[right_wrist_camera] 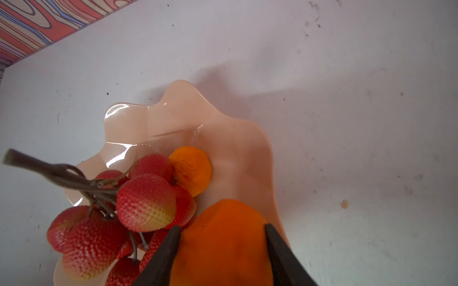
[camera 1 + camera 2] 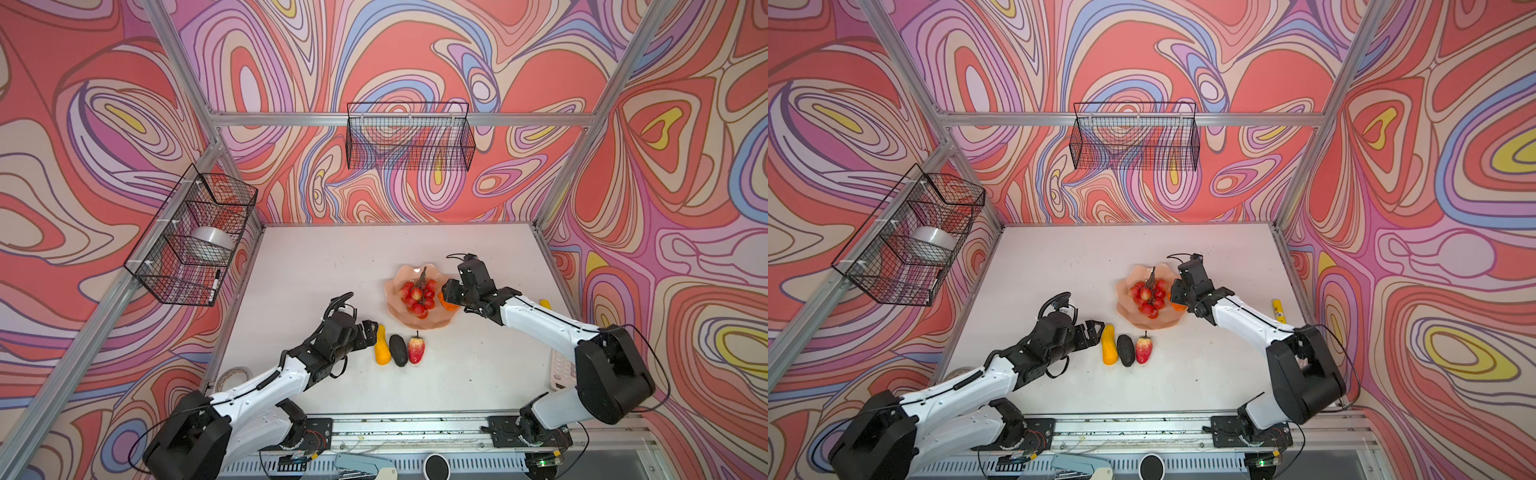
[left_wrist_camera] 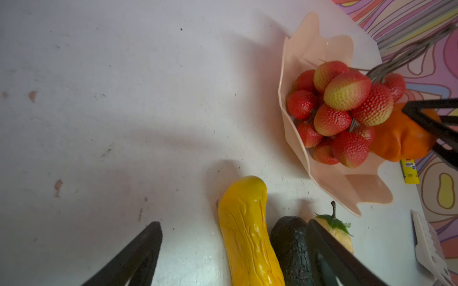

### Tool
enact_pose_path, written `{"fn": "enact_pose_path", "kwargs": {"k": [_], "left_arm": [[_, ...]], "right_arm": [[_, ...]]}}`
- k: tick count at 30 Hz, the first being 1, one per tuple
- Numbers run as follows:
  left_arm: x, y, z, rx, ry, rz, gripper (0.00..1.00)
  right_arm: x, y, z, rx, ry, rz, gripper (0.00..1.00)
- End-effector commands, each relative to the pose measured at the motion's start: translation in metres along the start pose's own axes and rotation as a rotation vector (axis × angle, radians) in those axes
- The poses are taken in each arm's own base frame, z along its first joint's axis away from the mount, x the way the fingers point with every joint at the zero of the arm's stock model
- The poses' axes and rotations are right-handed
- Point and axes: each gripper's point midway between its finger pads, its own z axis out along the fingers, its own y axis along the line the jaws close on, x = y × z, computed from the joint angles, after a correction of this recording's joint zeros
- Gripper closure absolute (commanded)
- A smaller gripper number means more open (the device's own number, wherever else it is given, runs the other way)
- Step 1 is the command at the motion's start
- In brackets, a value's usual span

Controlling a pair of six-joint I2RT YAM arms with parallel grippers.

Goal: Place and organize the fake fruits in the fruit bowl
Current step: 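Place the orange fruit in the bowl while the left gripper grasps the yellow gourd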

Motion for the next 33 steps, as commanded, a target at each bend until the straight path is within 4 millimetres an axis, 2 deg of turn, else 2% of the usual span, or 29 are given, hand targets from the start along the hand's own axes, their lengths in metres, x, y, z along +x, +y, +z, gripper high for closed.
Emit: {"fn": "enact_pose_path", "kwargs": {"k": [1,3,6,8,12,16,17,19,21,24,25,27,31,33], "left_arm": [[-0.008,-0.025,0.004,0.061,-0.018,-0.015,0.10],[-0.003,-0.025,0.009,0.056,-0.004,-0.015,0.10],[0.001,-0.027,0.016,0.052,0.015,-0.012,0.10],[0.003,-0.028,0.020,0.049,0.029,-0.005,0.10],[0.010,-0.028,0.030,0.033,0.070,0.009,0.12],[0.024,-0.017,0.042,-0.015,0.126,0.010,0.16],[0.015,-0.028,0.045,0.004,0.113,0.008,0.18],[0.020,-0.027,0.050,-0.004,0.132,0.007,0.22],[0.023,-0.025,0.055,-0.016,0.146,0.001,0.31],[0.027,-0.023,0.057,-0.025,0.163,-0.004,0.53],[0.027,-0.022,0.055,-0.027,0.164,-0.005,0.61],[0.026,-0.020,0.050,-0.037,0.158,-0.002,0.72],[0.013,-0.017,0.024,-0.064,0.118,0.038,0.72],[-0.003,-0.017,0.004,-0.085,0.068,0.072,0.72]], "right_arm": [[-0.012,0.016,0.008,-0.063,-0.026,-0.008,0.65],[-0.009,0.016,0.013,-0.062,-0.013,-0.004,0.59],[-0.009,0.014,0.013,-0.058,-0.014,-0.003,0.38],[-0.015,0.014,0.005,-0.060,-0.040,0.000,0.28],[-0.040,0.015,-0.022,-0.070,-0.127,0.002,0.19],[-0.062,0.016,-0.054,-0.074,-0.214,0.003,0.16],[-0.066,0.017,-0.060,-0.077,-0.233,0.001,0.15],[-0.073,0.018,-0.074,-0.082,-0.266,0.000,0.15],[-0.078,0.017,-0.084,-0.081,-0.291,0.002,0.15],[-0.081,0.015,-0.092,-0.079,-0.313,0.003,0.14],[-0.081,0.014,-0.092,-0.076,-0.315,0.003,0.14],[-0.081,0.014,-0.093,-0.077,-0.316,0.005,0.14],[-0.082,0.014,-0.092,-0.079,-0.319,0.009,0.14],[-0.084,0.014,-0.092,-0.081,-0.326,0.010,0.14]]}}
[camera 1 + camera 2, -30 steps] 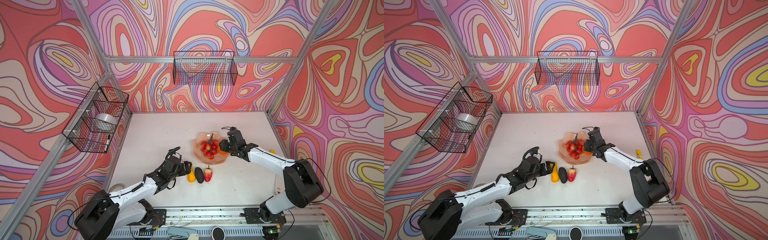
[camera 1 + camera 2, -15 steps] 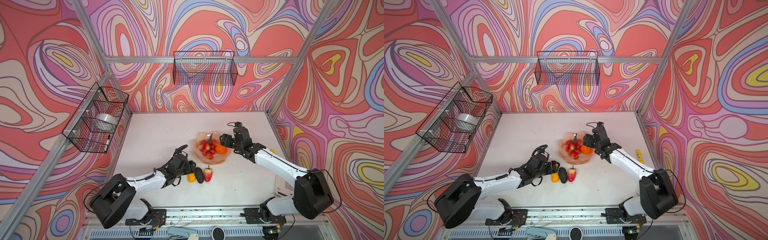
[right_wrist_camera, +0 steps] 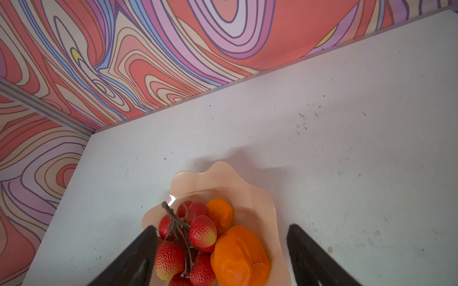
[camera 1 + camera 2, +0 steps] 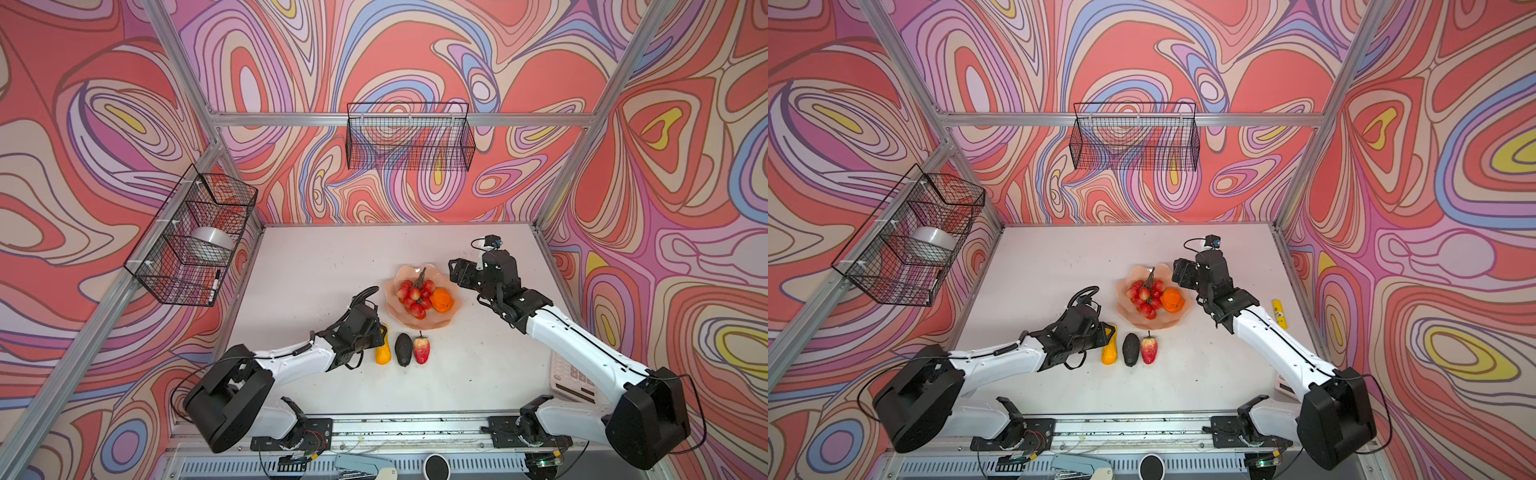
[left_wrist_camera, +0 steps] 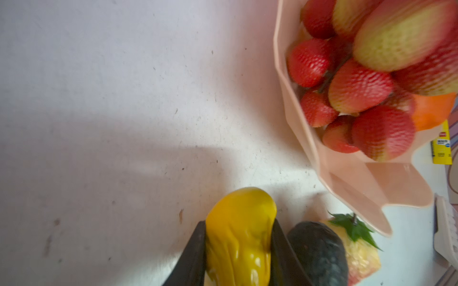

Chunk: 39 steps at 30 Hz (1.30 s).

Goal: Place and organize the fake fruits in the fruit bowl
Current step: 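Place the orange fruit in the bowl while the left gripper grasps the yellow gourd, then lay the yellow gourd in the bowl with the left gripper and release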

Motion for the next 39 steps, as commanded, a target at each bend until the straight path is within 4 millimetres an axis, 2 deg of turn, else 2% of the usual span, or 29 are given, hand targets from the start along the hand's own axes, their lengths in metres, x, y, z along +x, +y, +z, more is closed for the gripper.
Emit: {"fn": "enact_pose_path", "kwargs": {"k": [1,3,5,8,10,15,18,23,30,33,37,39], "left_arm": [[-0.020,0.005,-0.035,-0.058,-0.077,0.056,0.72],[-0.035,0.000,-0.056,-0.064,-0.127,0.092,0.72],[-0.047,-0.011,-0.069,-0.041,-0.160,0.129,0.72],[-0.065,-0.036,-0.075,0.008,-0.175,0.164,0.72],[-0.073,-0.052,-0.067,0.031,-0.167,0.182,0.72],[-0.086,-0.080,-0.028,0.047,-0.121,0.183,0.74],[-0.089,-0.077,-0.008,0.006,-0.117,0.130,0.77],[-0.090,-0.078,0.017,0.009,-0.122,0.048,0.76],[-0.092,-0.078,0.036,-0.006,-0.128,-0.029,0.74],[-0.096,-0.080,0.039,-0.003,-0.147,-0.044,0.70],[-0.098,-0.083,0.044,0.000,-0.143,-0.048,0.52],[-0.099,-0.086,0.045,0.004,-0.138,-0.052,0.38]], "right_arm": [[-0.006,-0.004,-0.001,0.014,-0.018,-0.004,0.14],[-0.008,-0.003,0.001,0.010,-0.019,-0.003,0.14],[-0.007,-0.003,0.002,0.010,-0.016,-0.001,0.14],[-0.005,-0.004,0.004,0.009,-0.010,0.004,0.14],[-0.003,-0.005,0.003,0.011,-0.007,0.005,0.14],[-0.003,-0.009,-0.006,0.020,-0.011,0.007,0.14],[-0.002,-0.012,-0.012,0.027,-0.014,0.007,0.13],[0.000,-0.015,-0.019,0.029,-0.012,0.019,0.14],[0.003,-0.017,-0.021,0.029,-0.009,0.024,0.14],[0.005,-0.017,-0.021,0.027,-0.002,0.022,0.14],[0.006,-0.017,-0.020,0.022,0.006,0.016,0.14],[0.009,-0.016,-0.020,0.019,0.023,0.012,0.14]]}}
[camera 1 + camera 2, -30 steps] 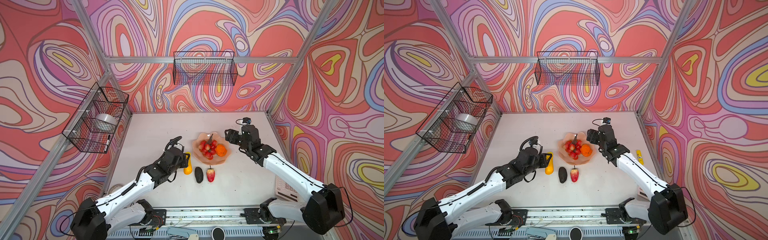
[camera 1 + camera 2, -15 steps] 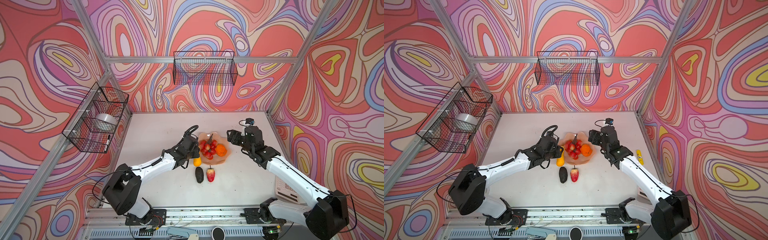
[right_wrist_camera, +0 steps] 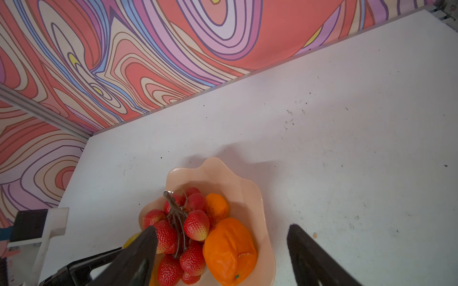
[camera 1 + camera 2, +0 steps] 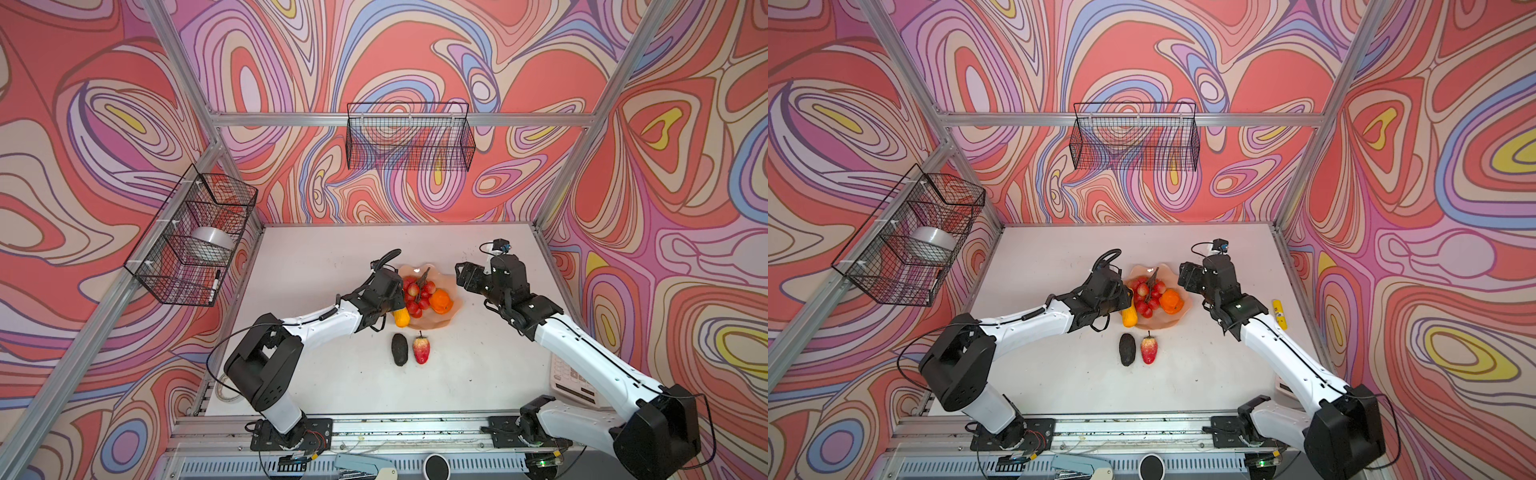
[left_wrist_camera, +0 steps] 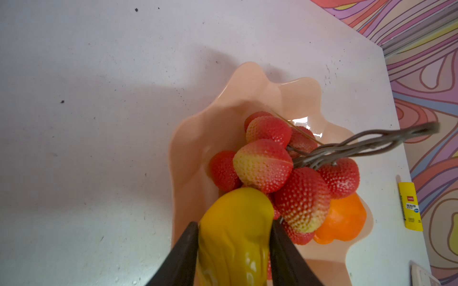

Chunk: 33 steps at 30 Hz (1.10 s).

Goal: Place and organize the fake fruits in the fruit bowl
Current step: 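Lay the yellow gourd in the bowl with the left gripper and release, then grasp the pink-yellow strawberry-shaped fruit with the right gripper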

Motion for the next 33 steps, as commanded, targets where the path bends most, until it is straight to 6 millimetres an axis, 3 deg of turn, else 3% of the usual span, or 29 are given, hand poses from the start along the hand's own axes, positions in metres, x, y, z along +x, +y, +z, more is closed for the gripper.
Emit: {"fn": "enact_pose_path", "kwargs": {"k": [1,6,12,17,20,22,28,33], "left_arm": [[-0.013,-0.012,0.001,0.022,-0.038,-0.039,0.34],[-0.029,-0.016,-0.018,0.055,-0.116,-0.052,0.24],[-0.072,-0.004,-0.078,0.030,-0.352,-0.033,0.19],[-0.090,0.034,-0.131,-0.044,-0.537,-0.024,0.15],[-0.085,0.068,-0.151,-0.108,-0.585,-0.032,0.11],[-0.078,0.090,-0.160,-0.144,-0.585,-0.056,0.11],[-0.044,0.144,-0.177,-0.218,-0.572,-0.121,0.10],[-0.023,0.172,-0.186,-0.257,-0.567,-0.171,0.10]], "right_arm": [[0.009,-0.004,-0.002,0.002,0.040,-0.008,0.14],[0.035,0.010,-0.009,-0.083,0.171,-0.039,0.19],[0.113,0.026,-0.032,-0.091,0.397,-0.142,0.19],[0.193,0.045,-0.049,-0.138,0.579,-0.137,0.19],[0.226,0.051,-0.050,-0.139,0.647,-0.148,0.19],[0.235,0.052,-0.047,-0.133,0.658,-0.154,0.19],[0.243,0.054,-0.026,-0.105,0.649,-0.193,0.20],[0.254,0.059,-0.010,-0.106,0.666,-0.192,0.21]]}}
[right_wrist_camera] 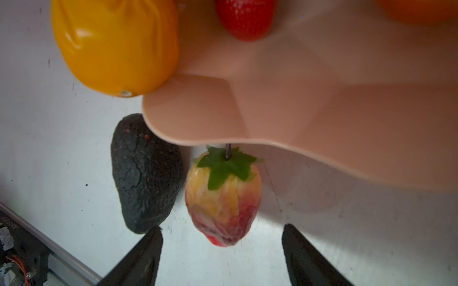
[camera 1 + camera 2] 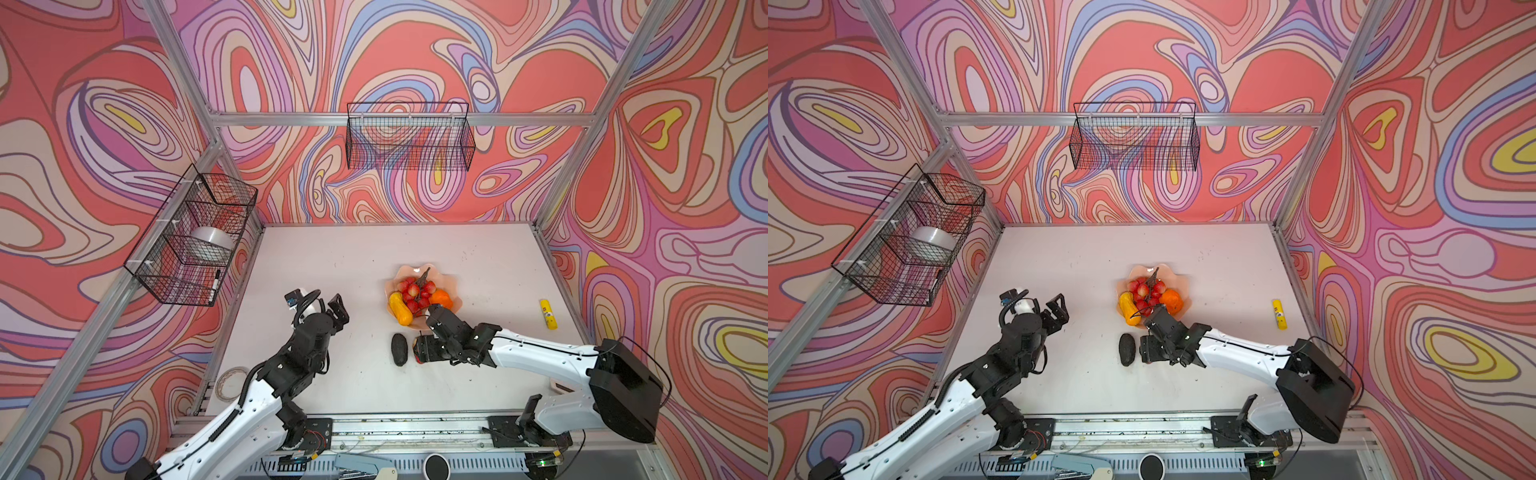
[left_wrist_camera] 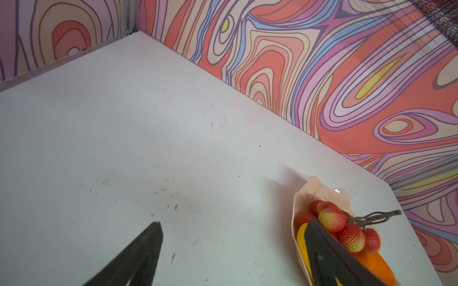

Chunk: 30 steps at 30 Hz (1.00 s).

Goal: Place and organize the fake fruits in the fruit bowl
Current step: 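Grasp the pink-yellow strawberry-shaped fruit with the right gripper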

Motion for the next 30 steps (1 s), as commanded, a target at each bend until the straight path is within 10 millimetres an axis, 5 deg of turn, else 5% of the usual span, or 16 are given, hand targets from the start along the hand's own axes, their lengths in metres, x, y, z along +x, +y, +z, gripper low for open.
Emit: {"fn": "enact_pose_path", "kwargs": {"k": [1,5,14,24,30], "left_arm": [[0.011,0.032,-0.006,-0.095,0.013,-0.017,0.10],[0.018,0.047,-0.012,-0.117,0.023,-0.029,0.10],[0.025,0.047,-0.009,-0.101,0.037,-0.051,0.10],[0.038,0.029,0.008,-0.069,0.077,-0.062,0.11],[0.041,0.023,0.012,-0.057,0.097,-0.063,0.11]], "right_arm": [[-0.016,0.013,0.007,-0.024,-0.041,0.001,0.22],[-0.020,0.015,0.019,-0.004,-0.032,-0.009,0.28],[-0.020,0.012,0.016,0.015,-0.030,-0.018,0.67],[0.005,-0.015,-0.042,-0.005,-0.082,0.019,0.71],[0.000,-0.028,-0.084,0.018,-0.174,0.011,0.71]]}}
